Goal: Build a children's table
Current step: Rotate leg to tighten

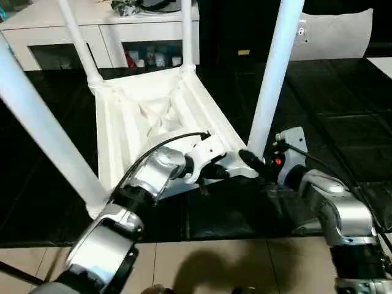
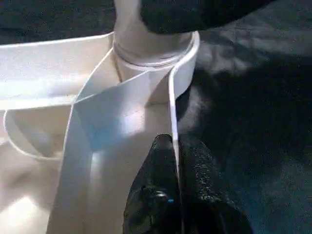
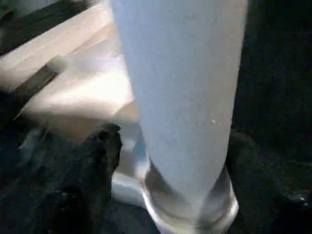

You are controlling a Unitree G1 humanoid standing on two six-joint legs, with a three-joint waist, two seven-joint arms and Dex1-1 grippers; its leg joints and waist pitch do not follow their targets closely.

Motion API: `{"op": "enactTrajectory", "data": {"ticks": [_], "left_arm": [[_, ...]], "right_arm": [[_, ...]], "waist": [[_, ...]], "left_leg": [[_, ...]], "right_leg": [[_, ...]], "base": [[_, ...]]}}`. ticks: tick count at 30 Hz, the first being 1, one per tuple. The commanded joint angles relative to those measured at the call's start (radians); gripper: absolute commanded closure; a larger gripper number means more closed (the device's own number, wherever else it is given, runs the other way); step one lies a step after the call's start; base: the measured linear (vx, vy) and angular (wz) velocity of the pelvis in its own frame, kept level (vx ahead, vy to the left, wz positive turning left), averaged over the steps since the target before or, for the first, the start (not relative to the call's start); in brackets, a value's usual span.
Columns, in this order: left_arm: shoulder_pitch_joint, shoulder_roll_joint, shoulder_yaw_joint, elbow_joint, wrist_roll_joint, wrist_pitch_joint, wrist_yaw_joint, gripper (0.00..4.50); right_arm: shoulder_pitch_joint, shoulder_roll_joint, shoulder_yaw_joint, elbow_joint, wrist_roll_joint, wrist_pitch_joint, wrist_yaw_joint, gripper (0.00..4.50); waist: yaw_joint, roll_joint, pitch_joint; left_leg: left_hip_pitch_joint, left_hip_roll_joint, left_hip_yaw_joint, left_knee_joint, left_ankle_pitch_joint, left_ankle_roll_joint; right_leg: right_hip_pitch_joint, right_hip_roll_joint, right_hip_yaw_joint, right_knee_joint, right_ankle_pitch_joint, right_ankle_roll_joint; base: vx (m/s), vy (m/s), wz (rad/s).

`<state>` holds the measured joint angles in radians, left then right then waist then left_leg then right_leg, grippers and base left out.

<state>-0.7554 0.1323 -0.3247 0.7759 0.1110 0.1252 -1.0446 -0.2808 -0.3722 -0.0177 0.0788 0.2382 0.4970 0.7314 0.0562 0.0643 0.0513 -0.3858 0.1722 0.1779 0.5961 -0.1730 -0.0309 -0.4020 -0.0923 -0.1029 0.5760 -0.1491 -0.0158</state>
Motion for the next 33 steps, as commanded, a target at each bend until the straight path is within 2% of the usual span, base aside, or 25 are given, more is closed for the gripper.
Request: {"op": "enactTrajectory", "data": {"ticks": [1,3,4,5,7,9,13,15,17,18,19,20,24,33], "left_arm": [[-0.008,0.015,-0.03,-0.064,-0.022,-0.078,-0.105,4.5],[-0.002,0.026,-0.036,-0.069,-0.028,-0.096,-0.138,4.5],[0.01,0.055,-0.05,-0.084,-0.038,-0.118,-0.207,4.5],[0.015,0.068,-0.056,-0.089,-0.043,-0.136,-0.24,4.5],[0.021,0.09,-0.064,-0.1,-0.055,-0.156,-0.298,4.5],[0.025,0.11,-0.074,-0.107,-0.057,-0.176,-0.341,4.5],[0.026,0.152,-0.1,-0.106,-0.044,-0.231,-0.428,4.5],[0.025,0.157,-0.103,-0.106,-0.045,-0.239,-0.437,4.5],[0.024,0.159,-0.104,-0.105,-0.048,-0.246,-0.441,4.5],[0.022,0.161,-0.104,-0.107,-0.053,-0.248,-0.45,4.5],[0.021,0.161,-0.104,-0.107,-0.055,-0.249,-0.455,4.5],[0.02,0.161,-0.105,-0.108,-0.055,-0.25,-0.457,4.5],[0.019,0.153,-0.11,-0.102,-0.055,-0.26,-0.462,4.5],[0.017,0.156,-0.109,-0.102,-0.057,-0.263,-0.473,4.5]], "right_arm": [[0.019,-0.041,0.054,-0.02,0.02,-0.052,0.146,0.65],[0.021,-0.056,0.049,-0.017,0.029,-0.057,0.171,0.51],[0.022,-0.085,0.037,-0.017,0.055,-0.065,0.237,0.51],[0.022,-0.1,0.037,-0.017,0.063,-0.066,0.268,0.29],[0.026,-0.136,0.054,-0.018,0.06,-0.097,0.337,0.17],[0.021,-0.167,0.076,0.001,0.049,-0.126,0.375,0.12],[0.009,-0.213,0.108,0.034,0.067,-0.168,0.514,0.12],[0.005,-0.216,0.111,0.04,0.073,-0.173,0.536,0.39],[0.002,-0.219,0.115,0.048,0.076,-0.178,0.555,0.39],[-0.002,-0.223,0.124,0.054,0.086,-0.179,0.583,0.52],[-0.003,-0.224,0.127,0.057,0.09,-0.179,0.591,0.68],[-0.007,-0.223,0.131,0.061,0.092,-0.183,0.597,0.68],[-0.033,-0.206,0.154,0.111,0.073,-0.221,0.616,0.97],[-0.062,-0.196,0.17,0.137,0.099,-0.193,0.663,1.76]], "waist": [[0.007,-0.01,-0.07],[0.014,-0.013,-0.07],[0.021,-0.016,-0.069],[0.027,-0.014,-0.07],[0.038,-0.01,-0.072],[0.045,-0.012,-0.071],[0.058,-0.016,-0.073],[0.058,-0.016,-0.072],[0.059,-0.016,-0.073],[0.06,-0.013,-0.073],[0.061,-0.015,-0.073],[0.062,-0.012,-0.073],[0.06,-0.014,-0.074],[0.064,-0.015,-0.075]], "left_leg": [[0.018,0.055,-0.022,-0.068,-0.268,0.081],[0.018,0.055,-0.021,-0.068,-0.268,0.083],[0.02,0.057,-0.02,-0.068,-0.277,0.081],[0.022,0.059,-0.021,-0.068,-0.276,0.078],[0.023,0.064,-0.021,-0.07,-0.265,0.074],[0.025,0.066,-0.02,-0.071,-0.269,0.069],[0.021,0.064,-0.019,-0.068,-0.259,0.074],[0.021,0.065,-0.019,-0.068,-0.254,0.076],[0.022,0.065,-0.02,-0.068,-0.252,0.074],[0.023,0.065,-0.02,-0.068,-0.254,0.074],[0.022,0.066,-0.019,-0.068,-0.251,0.074],[0.022,0.066,-0.02,-0.068,-0.252,0.073],[0.021,0.064,-0.02,-0.068,-0.262,0.065],[0.021,0.064,-0.019,-0.067,-0.251,0.073]], "right_leg": [[0.059,-0.07,0.047,-0.082,-0.313,-0.178],[0.057,-0.07,0.047,-0.079,-0.323,-0.179],[0.055,-0.071,0.046,-0.083,-0.358,-0.173],[0.055,-0.073,0.047,-0.081,-0.366,-0.171],[0.051,-0.071,0.049,-0.078,-0.348,-0.173],[0.048,-0.07,0.05,-0.075,-0.326,-0.182],[0.052,-0.076,0.051,-0.071,-0.332,-0.183],[0.051,-0.075,0.05,-0.07,-0.331,-0.185],[0.051,-0.074,0.05,-0.07,-0.329,-0.188],[0.05,-0.073,0.05,-0.069,-0.326,-0.19],[0.051,-0.073,0.05,-0.069,-0.321,-0.192],[0.051,-0.074,0.05,-0.069,-0.32,-0.193],[0.052,-0.074,0.048,-0.07,-0.336,-0.193],[0.052,-0.073,0.049,-0.069,-0.323,-0.194]], "base": [[0.0,0.0,0.0],[0.0,0.0,0.0],[0.0,0.0,0.0],[0.0,0.0,0.0],[0.0,0.0,0.0],[0.0,0.0,0.0],[0.0,0.0,0.0],[0.0,0.0,0.0],[0.0,0.0,0.0],[0.0,0.0,0.0],[0.0,0.0,0.0],[0.0,0.0,0.0],[0.0,0.0,0.0],[0.0,0.0,0.0]]}}
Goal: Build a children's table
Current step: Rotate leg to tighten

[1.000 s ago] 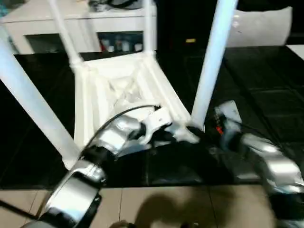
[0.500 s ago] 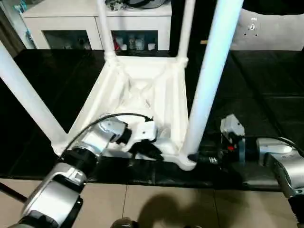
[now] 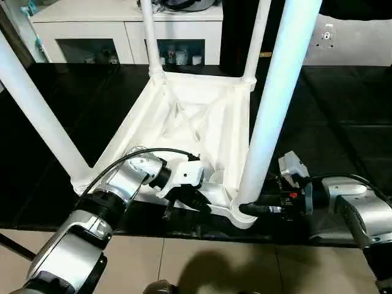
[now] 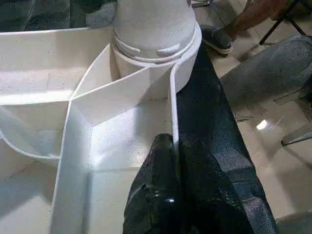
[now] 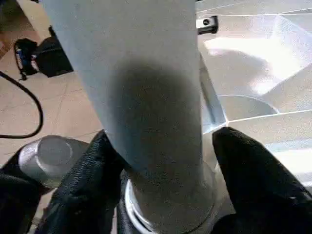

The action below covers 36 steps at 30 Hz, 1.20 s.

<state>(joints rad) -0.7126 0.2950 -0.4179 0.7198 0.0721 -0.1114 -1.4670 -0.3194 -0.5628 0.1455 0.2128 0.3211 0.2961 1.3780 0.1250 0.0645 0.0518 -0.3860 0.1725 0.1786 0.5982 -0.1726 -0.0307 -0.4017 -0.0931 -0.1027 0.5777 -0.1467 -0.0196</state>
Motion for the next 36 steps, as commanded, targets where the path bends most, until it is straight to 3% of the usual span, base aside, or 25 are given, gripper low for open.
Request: {"op": "enactTrajectory", "data": {"ticks": [1,6,11,14,15,16,18,21,23,25,27,28,34,36], "left_arm": [[-0.025,-0.006,-0.015,-0.046,-0.018,-0.025,-0.052,4.5],[-0.027,-0.005,-0.011,-0.045,-0.02,-0.017,-0.05,4.5],[-0.042,-0.046,0.029,-0.028,-0.037,0.064,0.034,4.5],[-0.055,-0.07,0.044,-0.017,-0.035,0.105,0.089,4.5],[-0.064,-0.087,0.055,-0.006,-0.033,0.123,0.129,4.5],[-0.066,-0.09,0.057,-0.004,-0.033,0.126,0.136,4.5],[-0.082,-0.123,0.075,0.016,-0.028,0.157,0.21,4.5],[-0.094,-0.155,0.09,0.03,-0.025,0.189,0.276,4.5],[-0.107,-0.184,0.101,0.04,-0.021,0.218,0.334,4.5],[-0.14,-0.242,0.121,0.065,-0.011,0.269,0.455,4.5],[-0.151,-0.256,0.126,0.074,-0.005,0.28,0.486,4.5],[-0.16,-0.27,0.129,0.081,-0.002,0.286,0.512,4.5],[-0.159,-0.282,0.128,0.079,0.016,0.278,0.551,4.5],[-0.153,-0.273,0.123,0.074,0.022,0.263,0.545,4.5]], "right_arm": [[-0.024,-0.008,0.009,0.004,0.023,0.013,0.024,1.85],[-0.019,-0.013,0.007,0.0,0.03,0.028,0.042,2.3],[0.009,0.042,-0.029,-0.073,0.08,0.114,-0.06,2.43],[0.013,0.085,-0.043,-0.087,0.071,0.139,-0.154,2.43],[0.016,0.108,-0.044,-0.089,0.052,0.136,-0.205,2.43],[0.016,0.111,-0.044,-0.089,0.049,0.136,-0.214,2.43],[0.017,0.154,-0.043,-0.083,0.004,0.135,-0.319,2.44],[0.009,0.198,-0.049,-0.071,-0.035,0.158,-0.43,2.47],[-0.003,0.244,-0.064,-0.069,-0.058,0.204,-0.533,2.48],[-0.038,0.342,-0.104,-0.065,-0.102,0.303,-0.748,2.48],[-0.045,0.362,-0.11,-0.067,-0.11,0.319,-0.795,2.48],[-0.047,0.382,-0.115,-0.076,-0.102,0.326,-0.819,1.93],[-0.017,0.406,-0.121,-0.118,-0.115,0.309,-0.856,1.3],[-0.009,0.401,-0.131,-0.124,-0.112,0.302,-0.857,1.24]], "waist": [[-0.005,-0.015,-0.075],[-0.002,-0.016,-0.076],[0.0,-0.01,-0.074],[-0.007,-0.012,-0.07],[-0.012,-0.008,-0.067],[-0.019,-0.011,-0.069],[-0.029,-0.007,-0.067],[-0.053,-0.012,-0.072],[-0.068,-0.012,-0.074],[-0.083,-0.008,-0.073],[-0.088,-0.01,-0.073],[-0.089,-0.011,-0.074],[-0.082,-0.01,-0.075],[-0.081,-0.009,-0.074]], "left_leg": [[0.021,0.064,-0.021,-0.07,-0.249,0.073],[0.022,0.064,-0.02,-0.069,-0.241,0.074],[0.025,0.067,-0.021,-0.071,-0.249,0.068],[0.025,0.06,-0.022,-0.073,-0.283,0.048],[0.027,0.057,-0.023,-0.073,-0.301,0.037],[0.027,0.055,-0.026,-0.073,-0.311,0.031],[0.023,0.054,-0.027,-0.074,-0.313,0.03],[0.015,0.048,-0.029,-0.074,-0.293,0.032],[0.013,0.043,-0.027,-0.069,-0.273,0.041],[0.01,0.042,-0.028,-0.069,-0.255,0.045],[0.013,0.04,-0.027,-0.068,-0.261,0.042],[0.012,0.039,-0.026,-0.066,-0.25,0.051],[0.014,0.046,-0.024,-0.069,-0.236,0.072],[0.014,0.046,-0.023,-0.07,-0.246,0.072]], "right_leg": [[0.052,-0.072,0.048,-0.071,-0.33,-0.188],[0.051,-0.072,0.049,-0.071,-0.334,-0.186],[0.048,-0.07,0.05,-0.073,-0.34,-0.185],[0.049,-0.072,0.046,-0.081,-0.41,-0.163],[0.045,-0.07,0.044,-0.087,-0.446,-0.151],[0.049,-0.072,0.041,-0.089,-0.47,-0.138],[0.047,-0.068,0.041,-0.092,-0.47,-0.128],[0.054,-0.069,0.039,-0.088,-0.43,-0.135],[0.055,-0.067,0.038,-0.087,-0.411,-0.145],[0.053,-0.063,0.035,-0.087,-0.413,-0.147],[0.053,-0.063,0.034,-0.091,-0.429,-0.14],[0.055,-0.064,0.036,-0.093,-0.426,-0.134],[0.053,-0.063,0.041,-0.085,-0.339,-0.16],[0.054,-0.064,0.041,-0.086,-0.348,-0.159]], "base": [[0.0,0.0,0.0],[0.0,0.0,0.0],[0.0,0.0,0.0],[0.0,0.0,0.0],[0.0,0.0,0.0],[0.0,0.0,0.0],[0.0,0.0,0.0],[0.0,0.0,0.0],[0.0,0.0,0.0],[0.0,0.0,0.0],[0.0,0.0,0.0],[0.0,0.0,0.0],[0.0,0.0,0.0],[0.0,0.0,0.0]]}}
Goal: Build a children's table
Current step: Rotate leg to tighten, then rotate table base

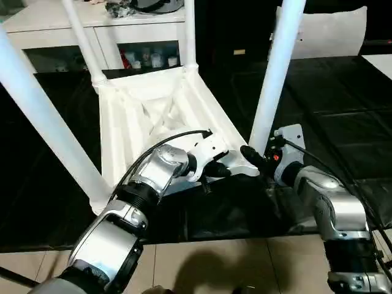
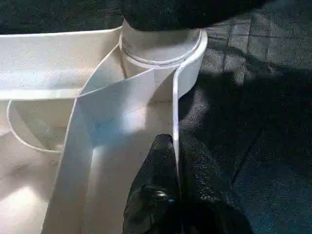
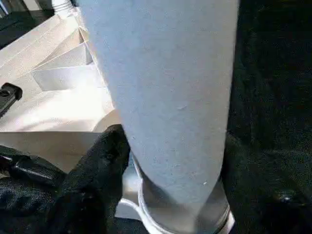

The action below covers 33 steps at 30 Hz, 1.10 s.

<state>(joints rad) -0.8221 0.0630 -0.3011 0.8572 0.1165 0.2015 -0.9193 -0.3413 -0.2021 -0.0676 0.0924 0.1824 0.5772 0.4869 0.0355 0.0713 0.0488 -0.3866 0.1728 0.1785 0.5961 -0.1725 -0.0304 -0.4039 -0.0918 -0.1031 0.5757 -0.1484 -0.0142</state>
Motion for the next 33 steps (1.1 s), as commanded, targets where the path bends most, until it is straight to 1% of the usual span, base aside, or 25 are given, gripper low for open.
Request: {"op": "enactTrajectory", "data": {"ticks": [1,3,4,9,10,11,12,13,14,15,16,17,18,19,20,21,22,23,25,27,29,30,31,32,33], "left_arm": [[-0.036,-0.027,0.002,-0.067,-0.018,-0.067,-0.016,4.5],[-0.032,-0.021,0.001,-0.068,-0.018,-0.073,-0.024,4.5],[-0.02,-0.006,-0.001,-0.075,-0.023,-0.088,-0.04,4.5],[-0.01,0.009,-0.002,-0.078,-0.02,-0.111,-0.042,4.5],[0.007,0.023,0.017,-0.09,-0.038,-0.147,-0.048,4.5],[0.025,0.031,0.035,-0.116,-0.064,-0.166,-0.067,4.5],[0.025,0.031,0.035,-0.116,-0.064,-0.166,-0.067,4.5],[0.044,0.034,0.053,-0.153,-0.092,-0.165,-0.088,4.23],[0.054,0.034,0.063,-0.175,-0.105,-0.16,-0.091,4.07],[0.061,0.033,0.07,-0.188,-0.111,-0.158,-0.088,3.96],[0.073,0.032,0.08,-0.212,-0.121,-0.154,-0.081,3.96],[0.099,0.029,0.092,-0.255,-0.139,-0.133,-0.075,3.93],[0.11,0.029,0.094,-0.27,-0.142,-0.129,-0.07,3.86],[0.112,0.029,0.094,-0.272,-0.142,-0.129,-0.07,3.73],[0.126,0.029,0.097,-0.291,-0.145,-0.127,-0.061,3.61],[0.157,0.028,0.104,-0.334,-0.153,-0.12,-0.037,3.61],[0.174,0.029,0.106,-0.36,-0.155,-0.115,-0.025,3.54],[0.185,0.029,0.107,-0.377,-0.155,-0.109,-0.017,3.48],[0.215,0.034,0.109,-0.433,-0.161,-0.083,-0.009,3.16],[0.252,0.045,0.112,-0.505,-0.174,-0.042,-0.01,3.13],[0.292,0.063,0.113,-0.582,-0.189,0.006,-0.018,3.02],[0.309,0.071,0.113,-0.614,-0.195,0.026,-0.022,2.87],[0.36,0.096,0.102,-0.699,-0.218,0.072,-0.035,2.75],[0.389,0.109,0.096,-0.745,-0.23,0.099,-0.04,2.71],[0.425,0.122,0.087,-0.794,-0.238,0.126,-0.043,2.71]], "right_arm": [[0.027,0.03,0.073,-0.019,0.03,0.009,0.047,0.98],[0.033,0.023,0.071,-0.027,0.032,0.0,0.058,0.89],[0.057,-0.005,0.071,-0.054,0.034,-0.017,0.084,0.8],[0.079,-0.034,0.064,-0.081,0.048,-0.03,0.118,0.47],[0.109,-0.093,0.037,-0.103,0.07,-0.054,0.183,0.35],[0.127,-0.135,-0.005,-0.117,0.103,-0.043,0.226,0.35],[0.127,-0.135,-0.005,-0.117,0.103,-0.043,0.226,0.17],[0.143,-0.165,-0.046,-0.134,0.133,-0.026,0.256,0.06],[0.152,-0.183,-0.061,-0.143,0.141,-0.025,0.27,0.0],[0.16,-0.195,-0.07,-0.149,0.145,-0.028,0.281,0.0],[0.175,-0.218,-0.083,-0.159,0.152,-0.04,0.305,0.0],[0.205,-0.243,-0.113,-0.191,0.19,-0.051,0.355,0.0],[0.215,-0.248,-0.124,-0.208,0.207,-0.051,0.37,0.0],[0.217,-0.249,-0.126,-0.21,0.21,-0.051,0.372,0.0],[0.232,-0.257,-0.134,-0.233,0.23,-0.046,0.388,0.0],[0.267,-0.279,-0.127,-0.277,0.249,-0.056,0.408,0.0],[0.284,-0.29,-0.119,-0.296,0.257,-0.048,0.418,0.0],[0.293,-0.295,-0.116,-0.306,0.268,-0.032,0.426,0.0],[0.313,-0.304,-0.111,-0.333,0.295,0.001,0.45,0.0],[0.331,-0.31,-0.107,-0.362,0.323,0.015,0.474,0.0],[0.344,-0.311,-0.106,-0.387,0.35,0.024,0.49,0.0],[0.348,-0.309,-0.106,-0.397,0.359,0.028,0.494,0.0],[0.339,-0.297,-0.097,-0.408,0.367,0.025,0.473,0.0],[0.334,-0.29,-0.09,-0.414,0.369,0.021,0.458,0.0],[0.317,-0.271,-0.078,-0.409,0.362,0.013,0.439,0.0]], "waist": [[0.009,-0.017,-0.07],[0.011,-0.016,-0.07],[0.014,-0.017,-0.069],[0.022,-0.015,-0.069],[0.025,-0.019,-0.068],[0.029,-0.022,-0.069],[0.037,-0.021,-0.072],[0.036,-0.022,-0.072],[0.04,-0.024,-0.075],[0.041,-0.029,-0.074],[0.046,-0.028,-0.073],[0.047,-0.038,-0.072],[0.056,-0.04,-0.069],[0.056,-0.038,-0.066],[0.052,-0.044,-0.06],[0.054,-0.053,-0.059],[0.053,-0.05,-0.058],[0.049,-0.055,-0.056],[0.045,-0.055,-0.057],[0.042,-0.055,-0.057],[0.041,-0.053,-0.056],[0.04,-0.053,-0.053],[0.042,-0.051,-0.055],[0.039,-0.052,-0.053],[0.036,-0.049,-0.051]], "left_leg": [[0.015,0.046,-0.024,-0.069,-0.251,0.07],[0.016,0.046,-0.023,-0.069,-0.254,0.069],[0.016,0.047,-0.024,-0.07,-0.257,0.069],[0.017,0.049,-0.023,-0.07,-0.261,0.07],[0.015,0.047,-0.022,-0.069,-0.262,0.072],[0.016,0.048,-0.022,-0.068,-0.257,0.074],[0.018,0.052,-0.021,-0.065,-0.24,0.087],[0.015,0.052,-0.021,-0.065,-0.23,0.093],[0.013,0.054,-0.021,-0.064,-0.21,0.101],[0.009,0.055,-0.021,-0.064,-0.193,0.107],[0.011,0.056,-0.019,-0.062,-0.189,0.11],[0.011,0.057,-0.017,-0.062,-0.194,0.111],[0.016,0.058,-0.016,-0.062,-0.202,0.112],[0.013,0.057,-0.016,-0.063,-0.208,0.112],[0.017,0.054,-0.015,-0.066,-0.235,0.107],[0.018,0.054,-0.017,-0.067,-0.246,0.096],[0.017,0.054,-0.018,-0.068,-0.251,0.091],[0.016,0.052,-0.018,-0.069,-0.259,0.089],[0.019,0.048,-0.018,-0.068,-0.271,0.077],[0.021,0.055,-0.024,-0.072,-0.292,0.067],[0.023,0.055,-0.025,-0.073,-0.308,0.061],[0.02,0.052,-0.024,-0.072,-0.31,0.061],[0.023,0.055,-0.026,-0.073,-0.311,0.053],[0.018,0.057,-0.028,-0.077,-0.309,0.052],[0.021,0.055,-0.026,-0.076,-0.315,0.051]], "right_leg": [[0.056,-0.067,0.042,-0.087,-0.356,-0.161],[0.055,-0.068,0.043,-0.087,-0.362,-0.156],[0.056,-0.068,0.043,-0.088,-0.366,-0.152],[0.055,-0.068,0.044,-0.087,-0.364,-0.155],[0.057,-0.07,0.044,-0.089,-0.373,-0.15],[0.058,-0.071,0.045,-0.088,-0.372,-0.146],[0.059,-0.072,0.047,-0.083,-0.348,-0.153],[0.056,-0.071,0.048,-0.082,-0.336,-0.159],[0.06,-0.072,0.047,-0.076,-0.311,-0.168],[0.061,-0.073,0.047,-0.072,-0.291,-0.173],[0.059,-0.074,0.047,-0.071,-0.292,-0.182],[0.059,-0.075,0.047,-0.074,-0.304,-0.182],[0.055,-0.077,0.047,-0.077,-0.342,-0.178],[0.055,-0.076,0.047,-0.078,-0.363,-0.169],[0.049,-0.07,0.043,-0.089,-0.429,-0.143],[0.053,-0.073,0.043,-0.092,-0.478,-0.116],[0.05,-0.073,0.043,-0.096,-0.511,-0.096],[0.049,-0.071,0.042,-0.1,-0.531,-0.086],[0.043,-0.069,0.038,-0.108,-0.575,-0.061],[0.042,-0.07,0.04,-0.107,-0.57,-0.058],[0.038,-0.071,0.04,-0.107,-0.58,-0.057],[0.036,-0.07,0.04,-0.111,-0.591,-0.052],[0.037,-0.073,0.041,-0.107,-0.585,-0.056],[0.038,-0.073,0.043,-0.105,-0.579,-0.06],[0.032,-0.07,0.044,-0.108,-0.583,-0.059]], "base": [[0.0,0.0,0.0],[0.0,0.0,0.0],[0.0,0.0,0.0],[0.0,0.0,0.0],[0.0,0.0,0.0],[0.0,0.0,0.0],[0.0,0.0,0.0],[0.0,0.0,0.0],[0.0,0.0,0.0],[0.0,0.0,0.0],[0.0,0.0,0.0],[0.0,0.0,0.0],[0.0,0.0,0.0],[0.0,0.0,0.0],[0.0,0.0,0.0],[0.0,0.0,0.0],[0.0,0.0,0.0],[0.0,0.0,0.0],[0.0,0.0,0.0],[0.0,0.0,0.0],[0.0,0.0,0.0],[0.0,0.0,0.0],[0.0,0.0,0.0],[0.0,0.0,0.0],[0.0,0.0,0.0]]}}
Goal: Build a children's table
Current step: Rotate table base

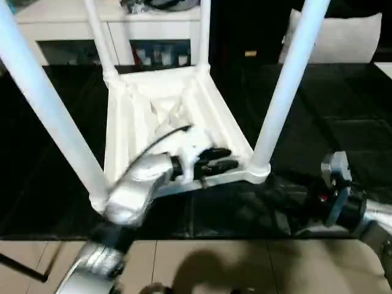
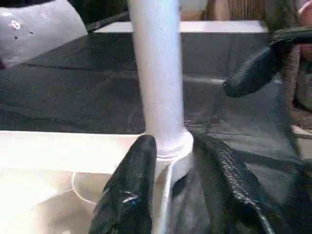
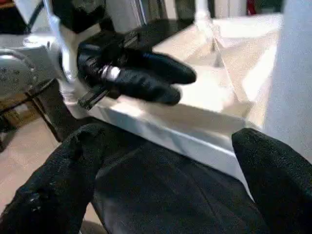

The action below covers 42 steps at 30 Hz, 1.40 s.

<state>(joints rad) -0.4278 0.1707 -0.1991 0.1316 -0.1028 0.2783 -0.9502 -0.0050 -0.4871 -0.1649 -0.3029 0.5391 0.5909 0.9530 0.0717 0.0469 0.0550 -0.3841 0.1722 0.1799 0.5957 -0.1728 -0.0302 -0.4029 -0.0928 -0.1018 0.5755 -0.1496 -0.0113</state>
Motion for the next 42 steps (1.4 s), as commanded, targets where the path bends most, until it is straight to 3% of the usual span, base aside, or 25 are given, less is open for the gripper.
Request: {"op": "enactTrajectory", "data": {"ticks": [1,7,8,9,10,11,12,13,14,16,17,18,19,22,26,28,33,36,42], "left_arm": [[0.055,0.023,-0.02,-0.101,-0.023,0.065,-0.013,2.56],[0.185,0.051,0.005,-0.222,-0.028,0.15,0.043,2.11],[0.199,0.06,0.005,-0.236,-0.028,0.16,0.047,1.87],[0.199,0.06,0.005,-0.236,-0.028,0.16,0.047,1.87],[0.24,0.086,0.008,-0.282,-0.035,0.196,0.056,1.84],[0.265,0.101,0.01,-0.311,-0.042,0.224,0.058,1.84],[0.286,0.117,0.009,-0.341,-0.051,0.255,0.057,1.84],[0.325,0.147,-0.001,-0.397,-0.06,0.307,0.048,1.48],[0.333,0.153,-0.003,-0.408,-0.061,0.317,0.046,1.44],[0.348,0.165,-0.008,-0.431,-0.064,0.332,0.044,1.31],[0.357,0.171,-0.006,-0.444,-0.064,0.346,0.048,1.31],[0.357,0.171,-0.006,-0.444,-0.064,0.346,0.048,1.05],[0.371,0.189,-0.001,-0.463,-0.06,0.363,0.06,1.0],[0.388,0.226,0.006,-0.486,-0.05,0.382,0.073,0.79],[0.389,0.27,0.009,-0.487,-0.034,0.398,0.089,0.57],[0.387,0.281,0.016,-0.469,0.003,0.383,0.12,0.29],[0.38,0.291,0.026,-0.439,0.03,0.345,0.172,0.09],[0.384,0.285,0.046,-0.421,-0.001,0.288,0.166,0.04],[0.431,0.343,0.114,-0.455,-0.083,0.287,0.083,0.04]], "right_arm": [[-0.03,0.027,0.027,-0.012,-0.001,-0.006,-0.039,0.0],[-0.098,0.103,0.103,0.016,-0.047,-0.025,-0.099,0.0],[-0.106,0.112,0.11,0.022,-0.054,-0.028,-0.109,0.0],[-0.106,0.112,0.11,0.022,-0.054,-0.028,-0.109,0.0],[-0.126,0.133,0.129,0.039,-0.069,-0.037,-0.139,0.0],[-0.14,0.148,0.139,0.053,-0.081,-0.048,-0.158,0.0],[-0.151,0.161,0.147,0.062,-0.085,-0.051,-0.172,0.0],[-0.174,0.183,0.166,0.079,-0.099,-0.054,-0.2,0.0],[-0.178,0.188,0.171,0.082,-0.102,-0.054,-0.206,0.0],[-0.185,0.196,0.177,0.088,-0.107,-0.056,-0.212,0.0],[-0.194,0.205,0.178,0.099,-0.115,-0.058,-0.227,0.0],[-0.194,0.205,0.178,0.099,-0.115,-0.058,-0.227,0.0],[-0.218,0.23,0.174,0.134,-0.138,-0.064,-0.276,0.0],[-0.257,0.26,0.159,0.21,-0.187,-0.097,-0.366,0.0],[-0.285,0.273,0.135,0.268,-0.223,-0.123,-0.448,0.0],[-0.298,0.273,0.104,0.296,-0.232,-0.135,-0.486,0.0],[-0.314,0.275,0.072,0.324,-0.237,-0.155,-0.524,0.0],[-0.326,0.268,0.056,0.347,-0.242,-0.17,-0.55,0.0],[-0.344,0.248,0.041,0.397,-0.254,-0.196,-0.559,0.0]], "waist": [[-0.004,-0.029,-0.055],[-0.021,-0.03,-0.044],[-0.023,-0.042,-0.044],[-0.024,-0.034,-0.041],[-0.025,-0.046,-0.039],[-0.025,-0.037,-0.038],[-0.029,-0.05,-0.036],[-0.033,-0.048,-0.036],[-0.038,-0.052,-0.036],[-0.039,-0.049,-0.031],[-0.035,-0.053,-0.03],[-0.032,-0.051,-0.028],[-0.031,-0.057,-0.025],[-0.038,-0.055,-0.025],[-0.036,-0.048,-0.024],[-0.035,-0.044,-0.024],[-0.031,-0.042,-0.028],[-0.034,-0.047,-0.029],[-0.034,-0.045,-0.028]], "left_leg": [[0.016,0.055,-0.028,-0.078,-0.316,0.045],[0.019,0.05,-0.031,-0.079,-0.378,0.02],[0.019,0.052,-0.033,-0.08,-0.379,0.015],[0.02,0.05,-0.034,-0.082,-0.391,0.014],[0.022,0.051,-0.032,-0.082,-0.397,0.013],[0.019,0.055,-0.038,-0.088,-0.4,0.003],[0.016,0.056,-0.036,-0.088,-0.402,0.0],[0.017,0.059,-0.041,-0.092,-0.408,-0.012],[0.016,0.059,-0.041,-0.094,-0.408,-0.012],[0.022,0.059,-0.038,-0.094,-0.427,-0.016],[0.025,0.06,-0.036,-0.094,-0.425,-0.018],[0.024,0.061,-0.036,-0.097,-0.423,-0.021],[0.021,0.061,-0.036,-0.098,-0.417,-0.022],[0.019,0.057,-0.037,-0.099,-0.421,-0.036],[0.027,0.056,-0.036,-0.099,-0.434,-0.044],[0.027,0.057,-0.036,-0.101,-0.434,-0.049],[0.026,0.056,-0.034,-0.1,-0.419,-0.049],[0.023,0.055,-0.032,-0.099,-0.404,-0.039],[0.026,0.056,-0.03,-0.098,-0.41,-0.04]], "right_leg": [[0.03,-0.069,0.042,-0.106,-0.583,-0.065],[0.022,-0.065,0.039,-0.117,-0.659,-0.028],[0.022,-0.066,0.04,-0.114,-0.654,-0.029],[0.02,-0.065,0.041,-0.116,-0.667,-0.022],[0.017,-0.065,0.041,-0.119,-0.675,-0.017],[0.02,-0.068,0.043,-0.112,-0.653,-0.03],[0.019,-0.066,0.044,-0.112,-0.649,-0.028],[0.019,-0.067,0.048,-0.1,-0.615,-0.048],[0.02,-0.066,0.049,-0.098,-0.603,-0.055],[0.015,-0.065,0.053,-0.102,-0.602,-0.056],[0.013,-0.064,0.055,-0.103,-0.591,-0.06],[0.015,-0.064,0.057,-0.1,-0.575,-0.067],[0.017,-0.065,0.058,-0.098,-0.565,-0.066],[0.018,-0.065,0.059,-0.093,-0.558,-0.076],[0.014,-0.062,0.061,-0.093,-0.551,-0.075],[0.016,-0.06,0.062,-0.09,-0.525,-0.079],[0.02,-0.058,0.065,-0.083,-0.468,-0.093],[0.023,-0.059,0.065,-0.083,-0.457,-0.102],[0.02,-0.057,0.065,-0.079,-0.462,-0.112]], "base": [[0.0,0.0,0.0],[0.0,0.0,0.0],[0.0,0.0,0.0],[0.0,0.0,0.0],[0.0,0.0,0.0],[0.0,0.0,0.0],[0.0,0.0,0.0],[0.0,0.0,0.0],[0.0,0.0,0.0],[0.0,0.0,0.0],[0.0,0.0,0.0],[0.0,0.0,0.0],[0.0,0.0,0.0],[0.0,0.0,0.0],[0.0,0.0,0.0],[0.0,0.0,0.0],[0.0,0.0,0.0],[0.0,0.0,0.0],[0.0,0.0,0.0]]}}
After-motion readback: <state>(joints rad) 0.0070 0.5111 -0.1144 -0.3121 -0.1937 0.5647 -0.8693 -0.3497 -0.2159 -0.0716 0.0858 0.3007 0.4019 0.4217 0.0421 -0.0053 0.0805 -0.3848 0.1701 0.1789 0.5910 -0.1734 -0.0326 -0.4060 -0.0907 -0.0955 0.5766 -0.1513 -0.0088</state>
